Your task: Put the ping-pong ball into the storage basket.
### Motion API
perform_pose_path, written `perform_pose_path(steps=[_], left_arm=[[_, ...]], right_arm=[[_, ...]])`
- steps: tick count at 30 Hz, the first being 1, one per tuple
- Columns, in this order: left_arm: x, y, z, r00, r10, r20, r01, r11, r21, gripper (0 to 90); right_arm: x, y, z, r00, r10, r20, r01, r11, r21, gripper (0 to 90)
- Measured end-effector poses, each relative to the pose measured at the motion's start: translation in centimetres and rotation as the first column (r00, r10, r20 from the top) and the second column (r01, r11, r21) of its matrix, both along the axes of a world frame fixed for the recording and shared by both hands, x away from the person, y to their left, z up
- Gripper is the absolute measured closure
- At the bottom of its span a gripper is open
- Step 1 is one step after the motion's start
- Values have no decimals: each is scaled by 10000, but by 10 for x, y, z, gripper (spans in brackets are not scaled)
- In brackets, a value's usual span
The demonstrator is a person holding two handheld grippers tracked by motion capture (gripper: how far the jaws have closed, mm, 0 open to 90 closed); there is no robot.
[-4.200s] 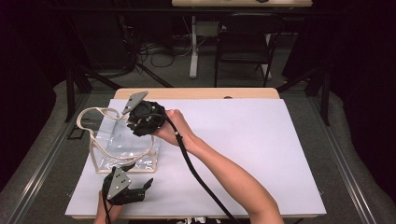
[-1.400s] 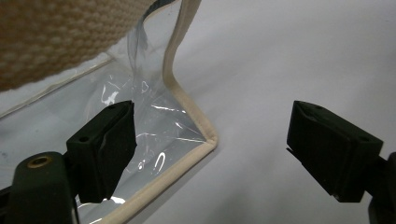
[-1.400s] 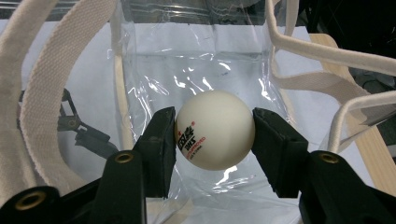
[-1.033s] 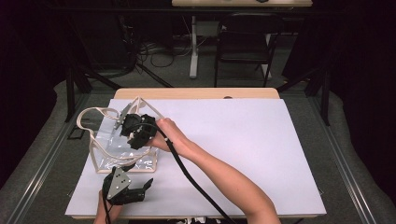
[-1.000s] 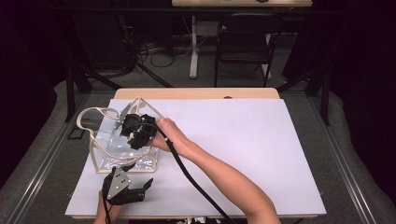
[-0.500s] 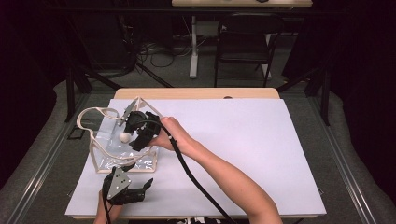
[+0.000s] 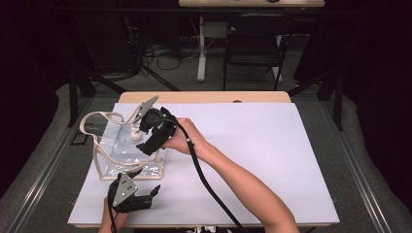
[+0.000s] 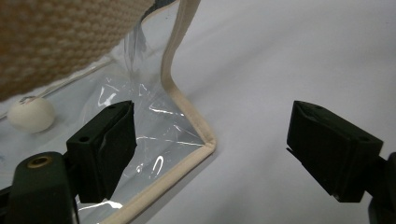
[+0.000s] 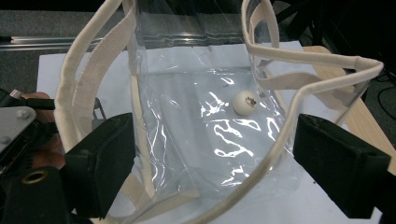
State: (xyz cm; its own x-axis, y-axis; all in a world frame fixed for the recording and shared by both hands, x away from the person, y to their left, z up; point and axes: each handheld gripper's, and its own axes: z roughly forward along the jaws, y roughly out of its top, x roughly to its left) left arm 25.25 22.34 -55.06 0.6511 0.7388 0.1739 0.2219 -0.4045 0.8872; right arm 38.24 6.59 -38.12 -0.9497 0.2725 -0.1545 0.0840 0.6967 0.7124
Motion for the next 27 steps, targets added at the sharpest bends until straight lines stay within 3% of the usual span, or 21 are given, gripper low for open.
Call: perform_pose_path(steps=[9, 27], left_arm=[[0, 0, 0, 10000, -7, -23, 7, 10000, 21, 161], [-2, 1, 0, 10000, -29, -11, 29, 10000, -2, 160]], right_arm=[[4, -18, 7, 9996, -291, -25, 291, 9989, 364, 103], [11, -53, 0, 9941, -1076, 111, 1074, 9941, 148, 70]])
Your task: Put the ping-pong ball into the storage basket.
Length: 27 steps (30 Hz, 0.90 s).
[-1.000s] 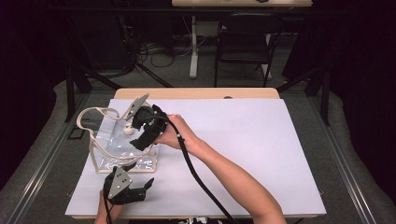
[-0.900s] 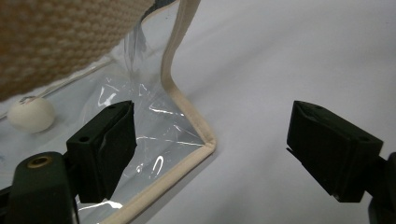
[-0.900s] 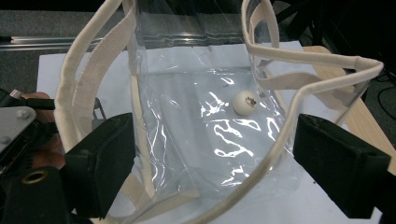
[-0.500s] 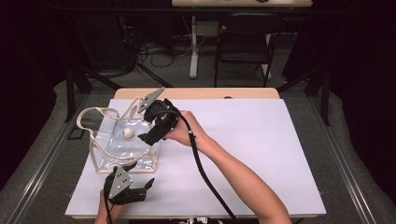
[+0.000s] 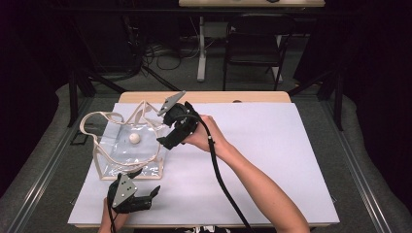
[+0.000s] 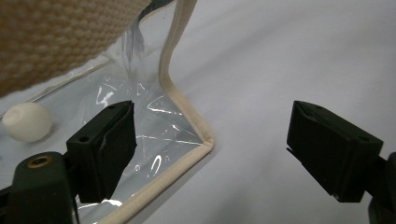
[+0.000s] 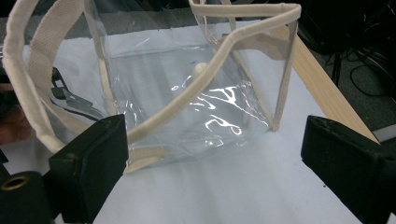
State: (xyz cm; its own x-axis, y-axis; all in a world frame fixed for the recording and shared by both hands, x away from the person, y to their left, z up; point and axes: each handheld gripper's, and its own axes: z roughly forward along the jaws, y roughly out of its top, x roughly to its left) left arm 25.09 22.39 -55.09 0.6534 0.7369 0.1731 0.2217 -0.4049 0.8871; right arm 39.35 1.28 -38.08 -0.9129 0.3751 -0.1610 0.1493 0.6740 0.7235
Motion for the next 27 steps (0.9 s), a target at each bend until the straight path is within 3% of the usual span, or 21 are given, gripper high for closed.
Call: perform_pose_path(steps=[12, 27], left_arm=[[0, 0, 0, 10000, -34, 26, 34, 10000, 20, 160], [0, 0, 0, 10000, -17, 4, 17, 10000, 29, 161]], right_arm=[[-1, -27, -8, 9979, -653, 50, 654, 9977, -182, 64], [-4, -65, -34, 9918, -1262, -200, 1248, 9903, -610, 59]])
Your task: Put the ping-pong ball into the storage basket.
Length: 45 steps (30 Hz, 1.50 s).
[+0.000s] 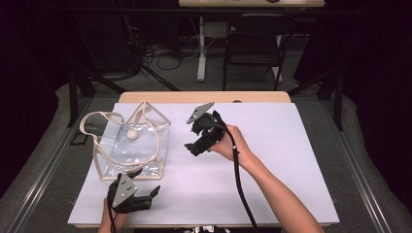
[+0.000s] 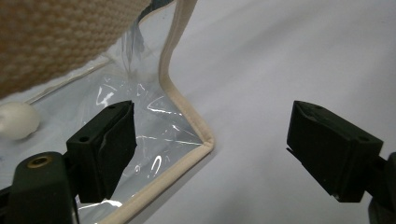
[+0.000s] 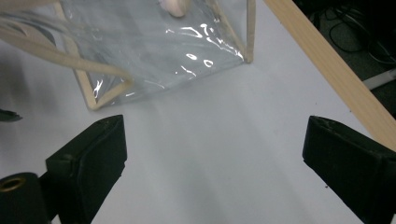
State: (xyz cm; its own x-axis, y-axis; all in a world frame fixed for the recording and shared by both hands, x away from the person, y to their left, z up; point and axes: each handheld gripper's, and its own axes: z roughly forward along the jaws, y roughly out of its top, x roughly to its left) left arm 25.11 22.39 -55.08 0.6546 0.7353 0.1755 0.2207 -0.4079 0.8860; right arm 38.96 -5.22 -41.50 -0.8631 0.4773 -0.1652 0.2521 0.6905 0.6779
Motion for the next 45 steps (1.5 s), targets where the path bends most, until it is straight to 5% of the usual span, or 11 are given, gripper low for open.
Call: perform_pose_path(steps=[17, 45], left_arm=[[0, 0, 0, 10000, 11, 15, -11, 10000, -13, 161], [1, -1, 0, 10000, -21, -22, 21, 10000, 11, 161]], right_arm=[[-9, -35, -30, 9978, -584, -309, 580, 9982, -142, 48], [-33, -82, -60, 9889, -1415, -461, 1402, 9897, -298, 47]])
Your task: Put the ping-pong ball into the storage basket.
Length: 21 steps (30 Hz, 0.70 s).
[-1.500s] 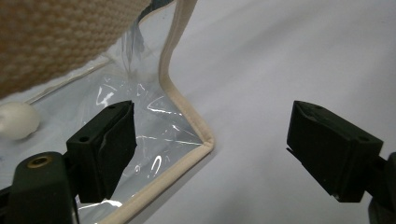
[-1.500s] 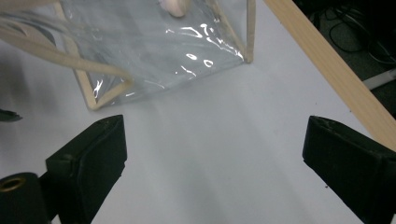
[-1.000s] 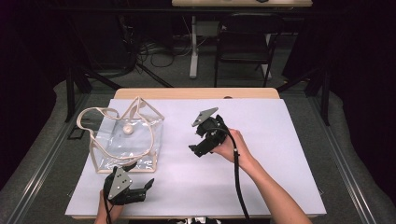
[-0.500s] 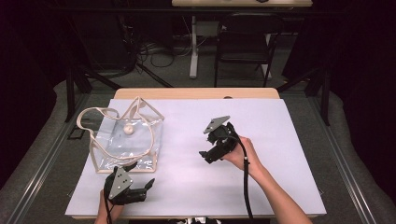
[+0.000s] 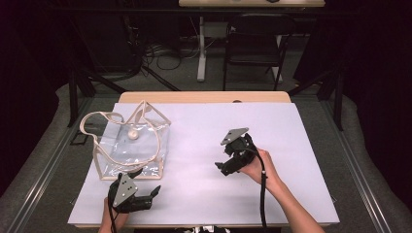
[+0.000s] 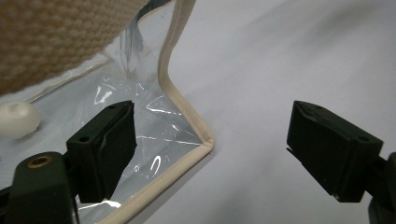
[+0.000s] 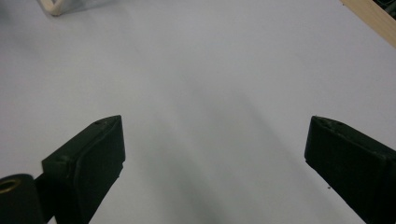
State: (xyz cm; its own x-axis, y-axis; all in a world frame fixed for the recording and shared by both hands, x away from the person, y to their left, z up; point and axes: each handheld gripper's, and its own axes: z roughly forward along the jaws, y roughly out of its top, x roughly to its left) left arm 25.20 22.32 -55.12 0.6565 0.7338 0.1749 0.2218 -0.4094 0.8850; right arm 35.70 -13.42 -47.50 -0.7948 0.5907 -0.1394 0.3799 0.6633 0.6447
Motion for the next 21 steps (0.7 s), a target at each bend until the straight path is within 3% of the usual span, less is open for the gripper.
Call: perform_pose_path(steps=[21], left_arm=[[0, 0, 0, 10000, 26, -27, -26, 10000, -9, 160]], right_arm=[[-21, -33, -20, 9976, -685, -52, 686, 9976, 125, 50]])
